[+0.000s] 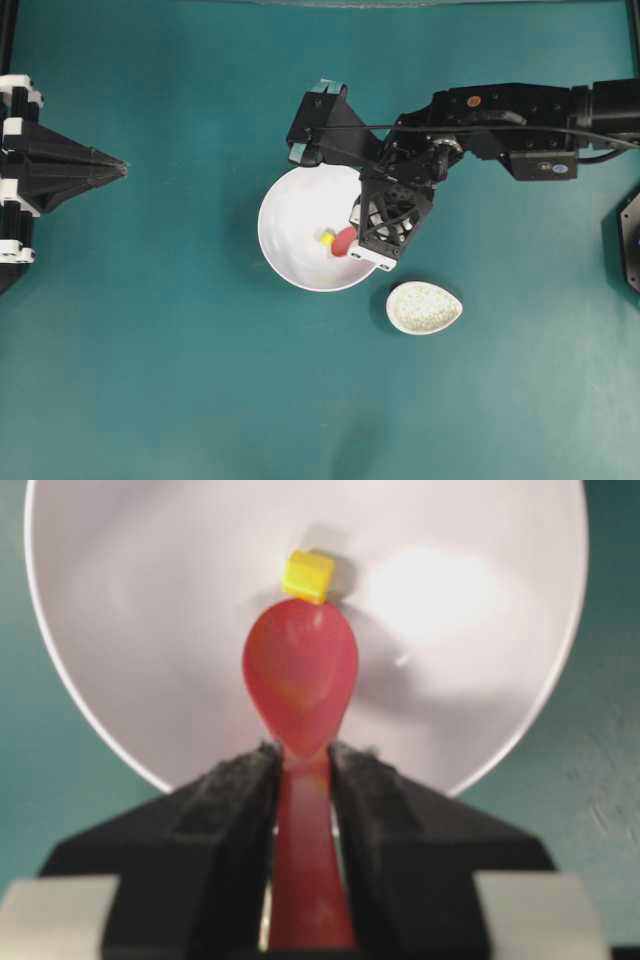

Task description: Scoop the yellow hexagonal prism block from the bowl with a spoon using the right arm.

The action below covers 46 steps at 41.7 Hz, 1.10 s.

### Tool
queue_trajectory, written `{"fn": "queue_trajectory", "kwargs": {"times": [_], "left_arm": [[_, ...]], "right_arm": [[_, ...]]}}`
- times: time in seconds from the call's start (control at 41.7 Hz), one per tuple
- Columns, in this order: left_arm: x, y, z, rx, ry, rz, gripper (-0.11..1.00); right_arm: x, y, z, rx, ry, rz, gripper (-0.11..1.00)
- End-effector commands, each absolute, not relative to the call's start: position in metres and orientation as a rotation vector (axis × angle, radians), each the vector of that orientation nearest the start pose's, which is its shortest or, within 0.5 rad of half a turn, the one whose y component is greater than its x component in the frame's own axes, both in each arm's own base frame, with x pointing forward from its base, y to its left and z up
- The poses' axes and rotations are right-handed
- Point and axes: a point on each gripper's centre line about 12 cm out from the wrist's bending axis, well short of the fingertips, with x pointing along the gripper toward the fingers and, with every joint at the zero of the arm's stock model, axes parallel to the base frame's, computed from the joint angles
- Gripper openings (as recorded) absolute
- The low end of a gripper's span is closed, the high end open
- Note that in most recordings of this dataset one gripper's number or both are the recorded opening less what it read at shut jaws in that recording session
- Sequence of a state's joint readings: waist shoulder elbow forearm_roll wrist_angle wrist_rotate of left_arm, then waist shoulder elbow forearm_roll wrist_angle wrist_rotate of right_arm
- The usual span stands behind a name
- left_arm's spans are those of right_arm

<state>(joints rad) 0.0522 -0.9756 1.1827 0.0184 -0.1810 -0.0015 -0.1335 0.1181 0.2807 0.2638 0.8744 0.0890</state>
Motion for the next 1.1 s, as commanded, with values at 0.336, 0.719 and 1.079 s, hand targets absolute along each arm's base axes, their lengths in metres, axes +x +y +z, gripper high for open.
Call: {"fn": "queue_trajectory", "kwargs": {"times": [0.336, 0.719, 1.079], "left_arm": [[0.198, 0.01, 0.286, 0.018, 0.013, 0.05, 0.0], [0.198, 0.01, 0.286, 0.018, 0.016, 0.05, 0.0], [0.198, 0.01, 0.285, 0.018, 0.019, 0.05, 0.0]], "right_arm": [[0.424, -0.038, 0.202, 0.396, 1.079, -0.123, 0.25], [0.43, -0.041, 0.202, 0.387, 0.995, -0.137, 0.25], [0.433, -0.042, 0.206, 0.378, 0.964, -0.14, 0.25]]}}
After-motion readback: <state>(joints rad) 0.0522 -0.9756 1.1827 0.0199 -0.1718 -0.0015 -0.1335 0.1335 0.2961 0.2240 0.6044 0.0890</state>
